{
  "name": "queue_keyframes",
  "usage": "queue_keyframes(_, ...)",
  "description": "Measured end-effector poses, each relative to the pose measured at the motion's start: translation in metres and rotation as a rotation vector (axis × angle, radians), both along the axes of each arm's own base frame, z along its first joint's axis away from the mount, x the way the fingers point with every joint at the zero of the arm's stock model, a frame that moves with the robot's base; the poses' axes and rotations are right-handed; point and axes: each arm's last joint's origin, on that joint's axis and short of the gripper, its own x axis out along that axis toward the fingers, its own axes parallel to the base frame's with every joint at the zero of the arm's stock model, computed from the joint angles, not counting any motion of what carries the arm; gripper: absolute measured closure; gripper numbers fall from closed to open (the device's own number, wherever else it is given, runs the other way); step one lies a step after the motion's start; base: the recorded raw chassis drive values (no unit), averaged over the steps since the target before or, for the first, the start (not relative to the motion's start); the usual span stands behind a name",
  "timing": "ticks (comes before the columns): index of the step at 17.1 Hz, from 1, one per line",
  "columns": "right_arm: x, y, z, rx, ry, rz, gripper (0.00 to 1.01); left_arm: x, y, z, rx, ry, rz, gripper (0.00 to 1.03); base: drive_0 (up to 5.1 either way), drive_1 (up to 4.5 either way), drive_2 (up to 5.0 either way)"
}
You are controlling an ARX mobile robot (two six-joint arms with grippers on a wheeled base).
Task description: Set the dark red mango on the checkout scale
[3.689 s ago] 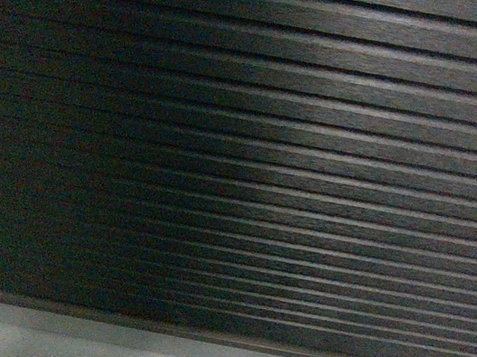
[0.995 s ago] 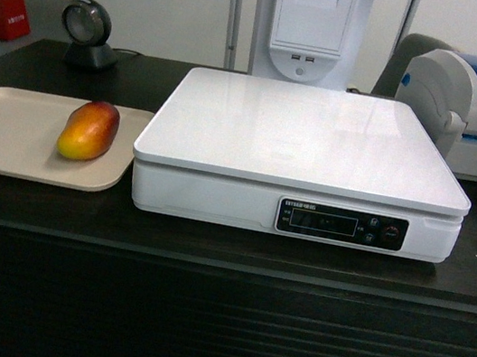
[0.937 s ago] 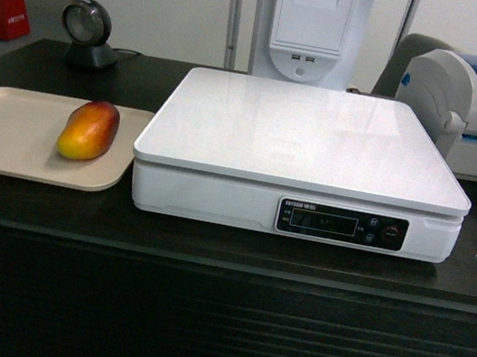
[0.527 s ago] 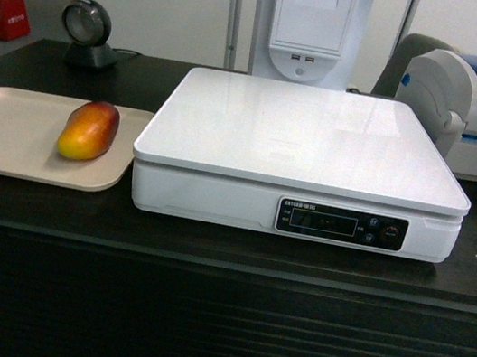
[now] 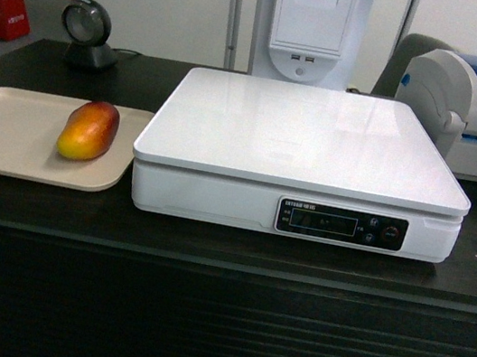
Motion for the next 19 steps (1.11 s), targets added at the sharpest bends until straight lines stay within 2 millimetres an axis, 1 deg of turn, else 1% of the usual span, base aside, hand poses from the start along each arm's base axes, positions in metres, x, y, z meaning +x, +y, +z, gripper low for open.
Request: queue_keyframes(19, 0.0000, 0.0000, 0.0000, 0.000, 0.000, 0.000, 0.03, 0.0000, 0.0000, 0.0000, 0.000, 0.000, 0.000, 0.05, 0.0, 0.00, 0.0)
